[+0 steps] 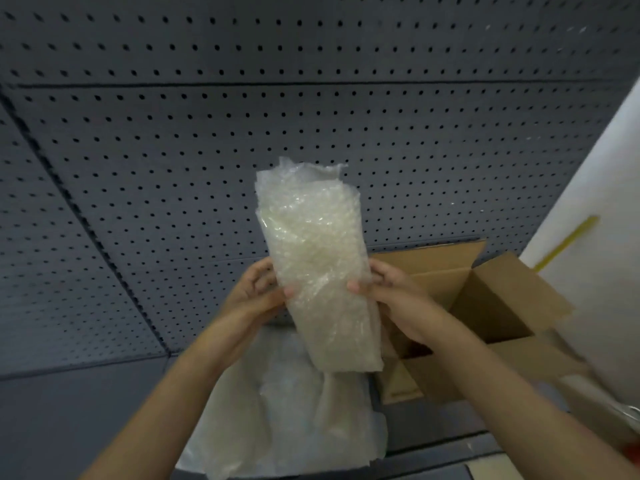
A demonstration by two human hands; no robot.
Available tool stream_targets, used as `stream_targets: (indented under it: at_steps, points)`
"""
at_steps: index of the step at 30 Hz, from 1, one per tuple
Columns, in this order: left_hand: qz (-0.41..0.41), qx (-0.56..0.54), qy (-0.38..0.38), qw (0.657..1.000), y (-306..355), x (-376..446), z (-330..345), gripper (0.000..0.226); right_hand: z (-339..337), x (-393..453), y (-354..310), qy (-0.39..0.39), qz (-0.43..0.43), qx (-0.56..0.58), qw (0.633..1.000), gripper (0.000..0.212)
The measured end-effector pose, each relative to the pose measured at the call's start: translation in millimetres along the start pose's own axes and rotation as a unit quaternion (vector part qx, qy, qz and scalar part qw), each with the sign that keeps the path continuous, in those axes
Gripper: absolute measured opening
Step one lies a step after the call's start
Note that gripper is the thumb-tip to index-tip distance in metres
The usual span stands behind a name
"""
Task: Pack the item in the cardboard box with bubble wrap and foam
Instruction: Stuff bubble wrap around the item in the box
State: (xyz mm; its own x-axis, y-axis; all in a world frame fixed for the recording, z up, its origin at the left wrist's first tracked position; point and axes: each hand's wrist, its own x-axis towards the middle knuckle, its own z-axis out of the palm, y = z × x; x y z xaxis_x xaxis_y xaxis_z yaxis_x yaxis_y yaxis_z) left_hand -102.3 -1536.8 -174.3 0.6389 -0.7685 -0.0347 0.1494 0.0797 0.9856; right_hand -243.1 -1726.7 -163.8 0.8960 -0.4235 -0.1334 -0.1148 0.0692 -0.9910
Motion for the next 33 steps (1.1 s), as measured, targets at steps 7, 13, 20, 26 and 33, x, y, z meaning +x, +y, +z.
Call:
stream_targets:
  at_steps: [7,13,20,26,33]
  points:
    - [-0.025,0.093,-0.037,0.995,-19.2,27.3,44.9,0.06,-96.3,-22.5,-9.1,0.083,-0.029,-0.045,0.995,0.051]
    - [-0.018,0.135,-0.069,0.988,-28.9,53.7,91.3,0.06,-177.5,-12.4,8.9,0.069,0.01,-0.104,0.992,0.056]
    - [-0.025,0.128,0.016,0.991,-58.7,78.1,149.6,0.055,-279.7,13.5,36.5,-0.003,0.066,-0.22,0.973,0.044]
    - [0.037,0.177,0.111,0.977,-76.0,77.3,179.3,0.048,-292.7,29.8,34.4,-0.122,0.042,-0.416,0.9,0.057]
    - [-0.021,0.343,0.02,0.939,-58.9,78.5,168.2,0.085,-263.6,51.8,58.0,-0.245,0.096,-0.494,0.829,0.044]
